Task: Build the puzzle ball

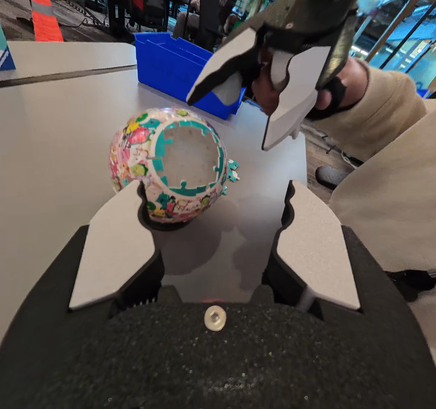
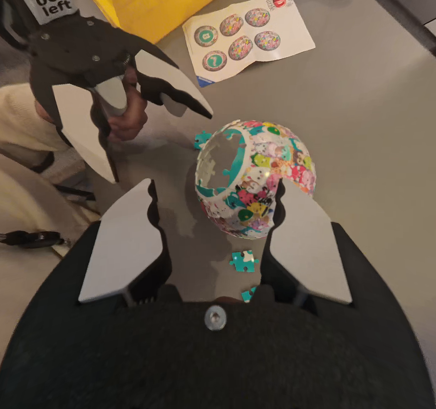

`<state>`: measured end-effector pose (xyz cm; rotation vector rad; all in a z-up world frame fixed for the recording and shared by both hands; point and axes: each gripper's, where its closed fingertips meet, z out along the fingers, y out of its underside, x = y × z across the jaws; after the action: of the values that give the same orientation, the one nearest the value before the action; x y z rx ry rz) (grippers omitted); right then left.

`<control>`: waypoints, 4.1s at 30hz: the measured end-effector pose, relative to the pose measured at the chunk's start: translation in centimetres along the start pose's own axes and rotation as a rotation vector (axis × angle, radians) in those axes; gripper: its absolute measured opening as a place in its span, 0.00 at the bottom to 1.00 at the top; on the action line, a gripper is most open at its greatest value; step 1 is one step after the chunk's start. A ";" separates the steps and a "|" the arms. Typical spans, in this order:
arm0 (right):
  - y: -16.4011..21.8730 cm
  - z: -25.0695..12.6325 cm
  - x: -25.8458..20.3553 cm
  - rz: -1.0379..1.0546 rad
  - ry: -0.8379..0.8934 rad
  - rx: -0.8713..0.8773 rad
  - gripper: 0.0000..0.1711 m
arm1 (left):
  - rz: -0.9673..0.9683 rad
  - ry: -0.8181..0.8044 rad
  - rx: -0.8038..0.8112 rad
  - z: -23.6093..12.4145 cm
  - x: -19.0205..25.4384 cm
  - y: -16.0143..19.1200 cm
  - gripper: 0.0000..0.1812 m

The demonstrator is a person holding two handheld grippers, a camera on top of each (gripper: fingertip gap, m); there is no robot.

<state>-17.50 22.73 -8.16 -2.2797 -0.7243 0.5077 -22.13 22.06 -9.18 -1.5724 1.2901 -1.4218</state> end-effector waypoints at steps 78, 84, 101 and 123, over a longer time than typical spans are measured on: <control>2.0 3.0 3.8 0.309 -0.251 0.218 0.72 | 0.074 0.025 -0.051 1.1 2.8 -0.1 0.59; -0.8 -0.7 3.0 0.177 -0.123 0.278 0.56 | 0.080 0.020 -0.060 1.3 3.0 0.2 0.59; -2.7 3.1 -4.1 0.215 -0.228 -0.012 0.56 | 0.077 0.043 -0.042 1.2 2.9 0.4 0.58; -2.6 3.7 -4.4 0.189 -0.199 -0.110 0.60 | 0.093 0.046 -0.034 1.6 2.6 0.2 0.58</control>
<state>-23.74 23.42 -8.21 -2.4374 -0.6488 0.8111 -20.85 19.34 -8.85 -1.4892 1.4031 -1.3919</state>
